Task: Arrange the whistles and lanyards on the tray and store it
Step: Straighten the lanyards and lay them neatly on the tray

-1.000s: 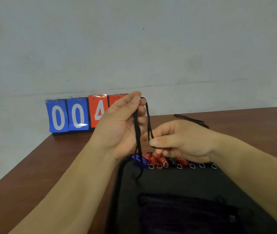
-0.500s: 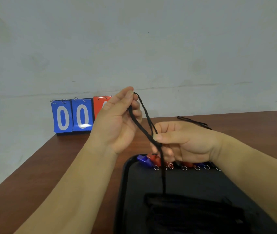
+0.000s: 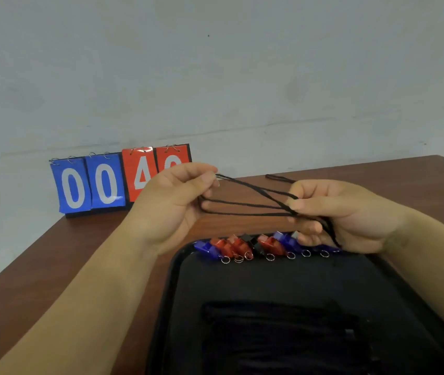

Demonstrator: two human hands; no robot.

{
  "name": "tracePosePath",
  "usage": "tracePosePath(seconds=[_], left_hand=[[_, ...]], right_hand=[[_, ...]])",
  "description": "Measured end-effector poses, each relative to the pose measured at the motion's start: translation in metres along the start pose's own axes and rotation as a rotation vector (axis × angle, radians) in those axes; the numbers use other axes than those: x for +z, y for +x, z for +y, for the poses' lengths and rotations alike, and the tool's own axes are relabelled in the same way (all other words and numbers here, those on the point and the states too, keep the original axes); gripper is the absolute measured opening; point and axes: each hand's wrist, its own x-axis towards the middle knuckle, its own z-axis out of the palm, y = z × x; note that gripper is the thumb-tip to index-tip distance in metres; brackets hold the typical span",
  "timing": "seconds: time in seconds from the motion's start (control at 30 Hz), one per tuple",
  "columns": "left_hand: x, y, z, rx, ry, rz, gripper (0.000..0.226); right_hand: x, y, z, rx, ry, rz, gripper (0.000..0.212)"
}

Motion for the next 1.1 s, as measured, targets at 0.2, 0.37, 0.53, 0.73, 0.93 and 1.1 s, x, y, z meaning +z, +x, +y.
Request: tracePosePath(seconds=[0.2, 0.37, 0.53, 0.73, 0.93, 1.1], left_hand=[[0.001, -0.002, -0.012, -0.162, 0.320, -0.122, 0.010], [-0.002, -0.001, -0.014, -0.184, 0.523, -0.141, 0.018], [-0.001, -0.001, -0.013, -0.135, 0.695, -0.096, 0.030], [-0.001, -0.001, -0.015, -0.118, 0.736, -0.018, 0.025], [-0.004, -0.003, -0.011, -0.040, 0.891, -0.105, 0.027], [-0.002, -0.005, -0.010, -0.094, 0.906, -0.175, 0.023]], right_hand=[[-0.026, -0.013, 0.015, -0.039, 0.048, 0.244, 0.032], [-0.027, -0.021, 0.013, 0.025, -0.001, 0.341, 0.011], [-0.028, -0.022, 0.013, 0.067, 0.003, 0.337, 0.015], [-0.033, -0.021, 0.014, 0.124, 0.010, 0.363, 0.016], [-0.031, -0.022, 0.012, 0.148, -0.054, 0.420, 0.005], [-0.027, -0.022, 0.013, 0.172, -0.094, 0.446, 0.010]])
